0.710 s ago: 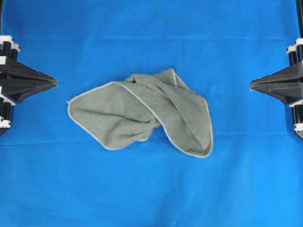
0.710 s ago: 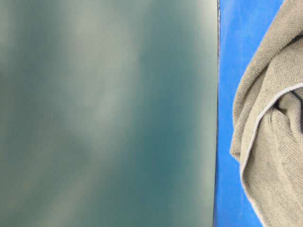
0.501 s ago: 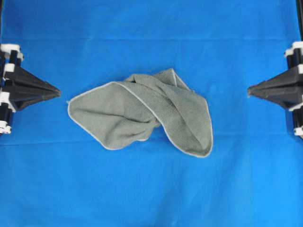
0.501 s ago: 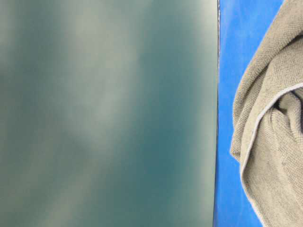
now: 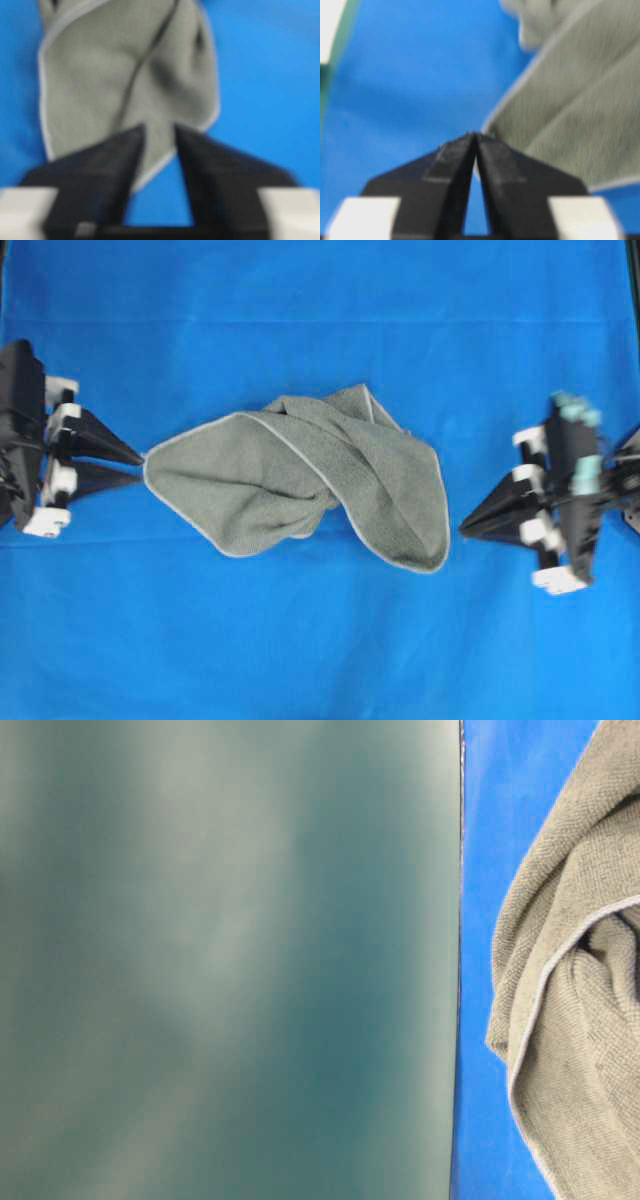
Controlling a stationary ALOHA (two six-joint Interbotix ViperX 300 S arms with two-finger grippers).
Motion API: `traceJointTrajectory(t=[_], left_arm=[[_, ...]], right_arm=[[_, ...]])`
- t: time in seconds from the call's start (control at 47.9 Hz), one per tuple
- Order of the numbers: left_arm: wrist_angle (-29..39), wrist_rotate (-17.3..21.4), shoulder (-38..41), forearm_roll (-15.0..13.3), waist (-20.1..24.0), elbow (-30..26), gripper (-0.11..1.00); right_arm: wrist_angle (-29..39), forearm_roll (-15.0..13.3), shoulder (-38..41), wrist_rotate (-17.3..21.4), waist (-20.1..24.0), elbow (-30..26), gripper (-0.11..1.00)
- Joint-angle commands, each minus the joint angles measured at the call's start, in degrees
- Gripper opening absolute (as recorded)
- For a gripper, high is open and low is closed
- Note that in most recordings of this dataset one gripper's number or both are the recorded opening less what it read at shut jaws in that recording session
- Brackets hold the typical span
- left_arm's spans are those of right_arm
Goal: Fold a large towel.
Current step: 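Reach both grippers to opposite ends of the grey towel and grasp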
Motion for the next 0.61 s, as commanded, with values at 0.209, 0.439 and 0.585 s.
traceJointTrajectory(t=[0.209, 0.439, 0.585], left_arm=[[-6.9, -0.1, 15.7, 0.5, 0.8, 0.1, 0.88], [-11.9, 0.0, 28.4, 0.6, 4.2, -1.7, 0.88], [-12.7, 0.0, 31.1, 0.6, 6.2, -2.5, 0.88]], right_arm=[[6.9, 0.0, 17.4, 1.5, 0.5, -10.0, 0.64], [7.6, 0.2, 25.9, 1.8, 1.1, -14.7, 0.63], [7.6, 0.1, 29.4, 1.8, 0.8, -15.4, 0.63]])
